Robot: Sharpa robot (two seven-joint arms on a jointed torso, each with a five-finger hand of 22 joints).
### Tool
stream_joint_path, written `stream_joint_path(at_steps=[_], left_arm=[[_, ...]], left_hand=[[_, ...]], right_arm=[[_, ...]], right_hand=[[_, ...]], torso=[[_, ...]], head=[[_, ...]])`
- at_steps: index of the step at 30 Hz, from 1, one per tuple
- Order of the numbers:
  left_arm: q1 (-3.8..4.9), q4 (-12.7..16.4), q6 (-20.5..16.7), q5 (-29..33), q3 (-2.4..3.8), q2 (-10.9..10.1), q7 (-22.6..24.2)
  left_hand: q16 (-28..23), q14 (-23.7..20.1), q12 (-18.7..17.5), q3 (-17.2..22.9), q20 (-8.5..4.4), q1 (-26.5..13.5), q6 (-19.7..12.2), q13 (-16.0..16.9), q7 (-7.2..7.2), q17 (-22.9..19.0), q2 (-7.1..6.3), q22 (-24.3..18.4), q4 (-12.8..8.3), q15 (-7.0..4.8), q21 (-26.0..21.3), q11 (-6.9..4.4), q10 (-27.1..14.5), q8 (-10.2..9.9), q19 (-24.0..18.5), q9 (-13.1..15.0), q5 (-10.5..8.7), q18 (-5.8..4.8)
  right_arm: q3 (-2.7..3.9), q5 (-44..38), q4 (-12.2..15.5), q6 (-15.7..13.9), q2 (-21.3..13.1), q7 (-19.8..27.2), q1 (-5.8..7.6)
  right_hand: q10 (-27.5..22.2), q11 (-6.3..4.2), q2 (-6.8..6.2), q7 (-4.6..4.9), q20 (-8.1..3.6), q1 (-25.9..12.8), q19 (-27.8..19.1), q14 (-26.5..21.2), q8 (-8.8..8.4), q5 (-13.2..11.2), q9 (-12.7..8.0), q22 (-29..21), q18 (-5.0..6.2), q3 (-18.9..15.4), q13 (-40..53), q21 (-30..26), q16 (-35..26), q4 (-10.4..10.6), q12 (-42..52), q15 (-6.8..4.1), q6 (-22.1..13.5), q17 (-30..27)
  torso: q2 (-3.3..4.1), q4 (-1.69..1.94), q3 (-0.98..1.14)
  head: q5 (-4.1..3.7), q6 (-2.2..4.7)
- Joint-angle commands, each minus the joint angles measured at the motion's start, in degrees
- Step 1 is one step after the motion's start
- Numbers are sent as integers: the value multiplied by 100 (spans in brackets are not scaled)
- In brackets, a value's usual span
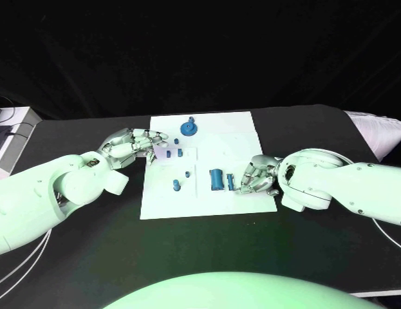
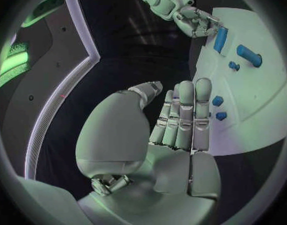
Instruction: Assemble the parts on the task board
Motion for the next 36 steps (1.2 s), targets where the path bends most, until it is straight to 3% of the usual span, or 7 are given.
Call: stream_joint_path(at_steps=[1, 10, 20, 33, 34, 35, 36], left_arm=[[-3, 7, 37, 14, 3, 19, 125], [-3, -100, -415, 279, 4, 101, 545], [5, -393, -1150, 573, 10, 313, 1196], [39, -903, -1757, 818, 22, 718, 1413], [30, -867, -1470, 643, 15, 683, 1189], [34, -861, -1482, 646, 9, 683, 1191], [42, -849, -1505, 653, -3, 683, 1195]], left_hand=[[14, 15, 32, 36, -19, 28, -29, 10, 11, 9, 41, -6, 6, -16, -24, -4, -31, 25, -26, -8, 28, -55], [-275, -331, 86, -43, 13, -45, -29, 40, 11, -99, -33, -541, 100, 16, -599, 7, -42, 72, -548, -16, -1, 33], [-3165, -1218, -463, -18, 465, 113, -22, -318, -8, -1167, -127, -1950, 143, 343, -2964, 114, 146, 259, -1678, -9, -133, -5], [-5050, -1840, -1127, -307, 820, 165, -273, -601, -141, -1651, -58, -3375, 146, 702, -4846, 374, -359, -90, -1941, -309, -231, -67], [-6251, -6305, -1480, -2925, -840, -2225, -5038, -961, -1095, -2980, 991, -4816, -767, -289, -5725, -707, -6051, -1153, -6038, -1708, -1509, -1018], [-6251, -6305, -1480, -2925, -840, -2312, -5038, -961, -1095, -2980, 991, -4816, -767, -289, -5725, -707, -6051, -1153, -6038, -1708, -1509, -1018], [-6251, -6305, -1480, -2925, -840, -2493, -5038, -961, -1095, -2980, 991, -4816, -767, -289, -5725, -707, -6051, -1153, -6038, -1708, -1509, -1018]], right_arm=[[22, 411, 50, -362, -102, 571, 9], [89, 1730, -262, -1127, -219, 2465, 109], [158, 3508, -1652, -1812, 290, 4365, 93], [354, 4199, -3104, -1698, 1110, 5333, -93], [349, 3851, -3041, -1720, 1076, 4808, -78], [352, 3860, -3030, -1729, 1073, 4811, -82], [359, 3878, -3006, -1746, 1067, 4818, -89]], right_hand=[[463, 8, 36, 28, -14, 119, -27, 584, 8, -17, -37, -34, -43, -106, 1327, -97, -14, 5, -20, -19, -124, 1404], [318, 138, 129, 177, 77, 384, -297, 470, -155, 555, -205, -506, 118, -267, 1167, -1347, -215, -15, -234, 88, -452, 922], [-2499, 521, 96, 582, 497, 1185, -1610, -1555, -545, 497, -682, -2454, 365, 487, -2584, -4575, -3909, -54, -4884, 475, -1051, -3647], [-2381, 1029, -55, 951, 1248, 940, -3399, -2573, -1202, 296, -2078, -4967, 403, 1643, -6449, -4584, -7257, -594, -7888, 1145, -979, -5194], [-4188, 145, 1187, -245, -154, -1367, -8349, -4338, -1596, -698, -5329, -7464, -660, -1520, -7494, -4945, -8976, -1644, -8789, 461, -6253, -7491], [-4277, 145, 1187, -245, -154, -1493, -8349, -8393, -1596, -698, -5329, -7464, -660, -1520, -7494, -4945, -8976, -1644, -8789, 461, -6253, -7491], [-8401, 145, 1187, -245, -154, -1669, -8349, -8393, -1596, -698, -5329, -7464, -660, -1520, -7494, -4945, -8976, -1644, -8789, 461, -6253, -7491]], torso=[[-6, -3, -2], [-70, -18, -23], [-287, -39, -54], [-502, -69, 3], [-439, -69, -21], [-442, -68, -21], [-448, -65, -23]], head=[[6, 10], [-10, 156], [67, 553], [122, 809], [114, 784], [113, 790], [111, 802]])
